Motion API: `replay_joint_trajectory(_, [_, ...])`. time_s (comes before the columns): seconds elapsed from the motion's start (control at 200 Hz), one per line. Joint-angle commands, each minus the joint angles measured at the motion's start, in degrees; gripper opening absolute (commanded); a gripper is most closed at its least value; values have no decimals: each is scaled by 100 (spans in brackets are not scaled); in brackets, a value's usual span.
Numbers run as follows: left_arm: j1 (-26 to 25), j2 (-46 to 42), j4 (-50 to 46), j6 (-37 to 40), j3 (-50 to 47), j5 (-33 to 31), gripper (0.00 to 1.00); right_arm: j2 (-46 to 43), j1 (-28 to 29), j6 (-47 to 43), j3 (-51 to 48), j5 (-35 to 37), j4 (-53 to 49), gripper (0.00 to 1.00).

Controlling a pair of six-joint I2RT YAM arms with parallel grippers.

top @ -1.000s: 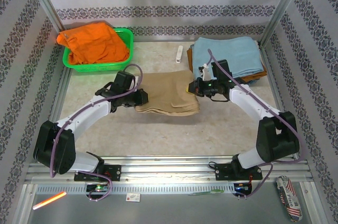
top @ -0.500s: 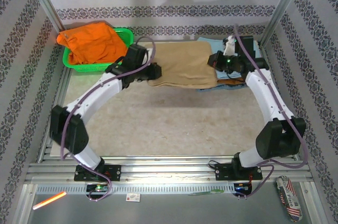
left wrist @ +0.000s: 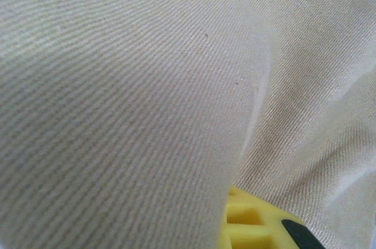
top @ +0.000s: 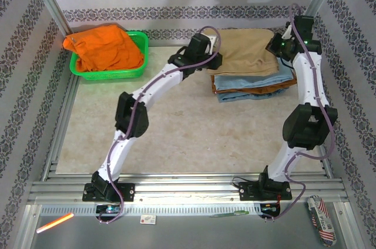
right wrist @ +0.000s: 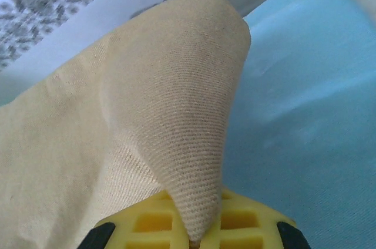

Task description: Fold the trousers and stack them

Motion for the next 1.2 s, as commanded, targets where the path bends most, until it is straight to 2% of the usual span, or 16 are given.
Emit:
replay_joint_trajectory(0.0, [-91, 711, -200, -25, 1214, 9, 0, 245, -82, -314, 634, 487, -90, 0])
replay_joint_trajectory(0.11, [-119, 1330, -187, -244, 1875, 17, 0, 588, -287, -317, 1002, 470, -254, 0])
replay_joint_trajectory(0.28, [-136, 1624, 2, -387, 1791, 2, 0, 948, -599, -226, 1148, 390, -299, 0])
replay_joint_trajectory(0.475, [-169, 1903, 165, -698, 1676, 281, 0, 1193, -637, -175, 816, 719, -64, 0])
replay_joint_trajectory(0.56, [-189, 1887, 145, -782, 1531, 357, 0, 1371, -649, -106, 871, 756, -133, 9])
replay_joint_trajectory(0.585, [-189, 1859, 114, -811, 1475, 352, 9, 1427, -657, -89, 893, 806, -189, 19])
replay_joint_trajectory(0.614, [-180, 1812, 77, -818, 1396, 366, 29, 1469, -651, -83, 896, 865, -231, 31])
replay_joint_trajectory(0.644, [-180, 1740, 64, -811, 1275, 374, 43, 1490, -656, -79, 888, 932, -258, 40])
replay_joint_trajectory(0.764, [-180, 1140, 193, -675, 466, 233, 76, 1408, -666, -55, 826, 1081, -364, 52])
replay_joint_trajectory(0.824, [-171, 736, 312, -565, 4, 108, 99, 1241, -665, -2, 682, 1071, -311, 56])
replay_joint_trajectory(1.049, [-13, -641, 527, -418, -1414, -252, 100, 254, -644, 248, -178, 1232, 45, 62])
replay_joint_trajectory(1.194, [144, -1821, 1126, -490, -3049, -343, 100, -486, -520, 357, -852, 1322, 245, 63])
